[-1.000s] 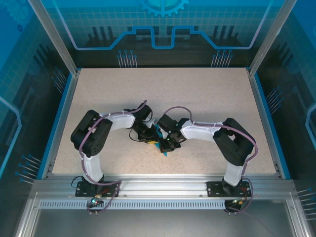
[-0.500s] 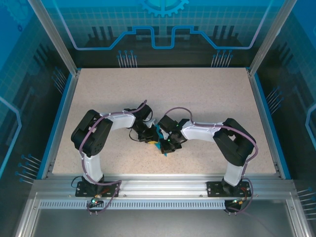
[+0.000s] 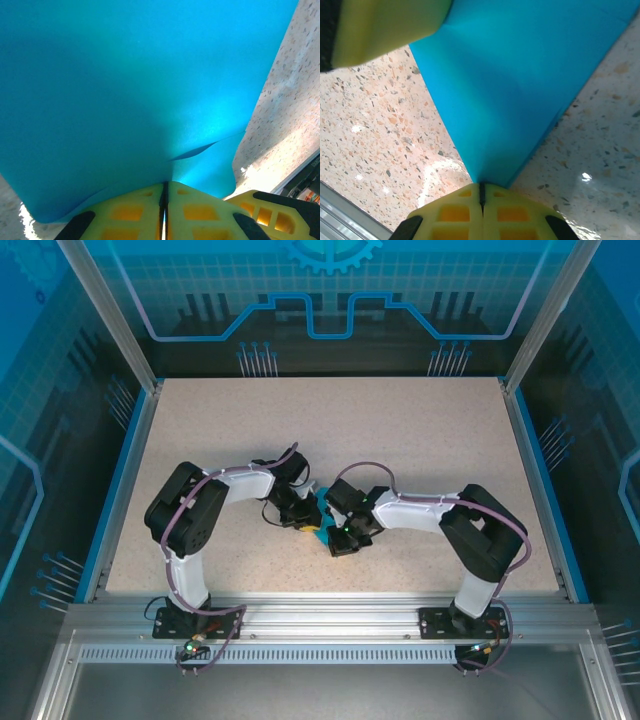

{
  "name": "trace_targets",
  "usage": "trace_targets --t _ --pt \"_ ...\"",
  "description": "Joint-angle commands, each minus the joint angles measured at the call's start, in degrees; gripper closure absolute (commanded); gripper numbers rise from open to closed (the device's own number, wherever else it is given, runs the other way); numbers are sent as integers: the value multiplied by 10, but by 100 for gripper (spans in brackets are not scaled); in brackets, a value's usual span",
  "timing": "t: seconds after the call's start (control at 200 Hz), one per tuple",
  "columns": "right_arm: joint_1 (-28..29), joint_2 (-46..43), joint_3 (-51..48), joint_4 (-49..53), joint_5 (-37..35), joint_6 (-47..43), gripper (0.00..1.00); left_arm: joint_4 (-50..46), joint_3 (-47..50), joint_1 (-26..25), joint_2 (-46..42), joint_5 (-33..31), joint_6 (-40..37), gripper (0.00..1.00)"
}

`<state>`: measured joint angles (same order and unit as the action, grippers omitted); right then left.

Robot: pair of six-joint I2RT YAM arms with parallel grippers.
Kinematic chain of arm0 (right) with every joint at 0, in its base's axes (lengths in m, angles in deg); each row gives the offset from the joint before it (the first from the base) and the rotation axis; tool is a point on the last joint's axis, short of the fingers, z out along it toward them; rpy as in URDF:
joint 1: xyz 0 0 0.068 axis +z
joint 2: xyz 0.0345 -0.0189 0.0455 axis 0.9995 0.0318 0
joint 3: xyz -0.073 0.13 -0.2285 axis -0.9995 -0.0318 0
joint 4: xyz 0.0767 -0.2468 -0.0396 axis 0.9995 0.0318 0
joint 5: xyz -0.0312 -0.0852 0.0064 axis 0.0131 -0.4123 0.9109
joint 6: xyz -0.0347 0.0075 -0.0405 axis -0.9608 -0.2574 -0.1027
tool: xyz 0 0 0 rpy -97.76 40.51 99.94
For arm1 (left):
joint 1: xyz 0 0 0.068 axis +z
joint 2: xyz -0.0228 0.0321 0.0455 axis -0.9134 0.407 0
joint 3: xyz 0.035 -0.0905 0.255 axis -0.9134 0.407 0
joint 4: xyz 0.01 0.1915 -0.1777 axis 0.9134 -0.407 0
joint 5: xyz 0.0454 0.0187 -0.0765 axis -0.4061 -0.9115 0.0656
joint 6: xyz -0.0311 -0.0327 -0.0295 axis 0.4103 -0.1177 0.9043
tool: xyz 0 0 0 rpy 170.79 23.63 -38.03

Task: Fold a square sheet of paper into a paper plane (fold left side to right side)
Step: Third fold the triangle at the center of the table.

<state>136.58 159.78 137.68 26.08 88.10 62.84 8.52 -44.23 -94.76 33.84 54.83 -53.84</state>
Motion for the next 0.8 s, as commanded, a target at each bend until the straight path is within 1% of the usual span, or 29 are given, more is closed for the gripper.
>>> trace_targets --t 0.0,0.18,0.265,0.405,0.5,0.63,0.795 --pt "14 -5 -24 73 17 0 95 -40 19 -7 47 -87 -16 88" --pt "10 -10 -23 74 22 -2 95 -40 17 -7 46 -86 -16 88" --pt "3 -26 -23 69 28 -1 95 -40 17 -7 45 -84 -16 88" --pt "-18 -73 -25 33 57 9 95 -40 16 -7 42 -83 -15 87" --pt "-28 -85 -26 -6 82 21 95 -40 15 -8 40 -83 -14 88" --pt "-33 -59 -17 -50 95 32 95 -40 15 -8 40 -82 -14 88" --pt "-35 -16 0 -67 82 37 95 -39 14 -10 40 -81 -13 88"
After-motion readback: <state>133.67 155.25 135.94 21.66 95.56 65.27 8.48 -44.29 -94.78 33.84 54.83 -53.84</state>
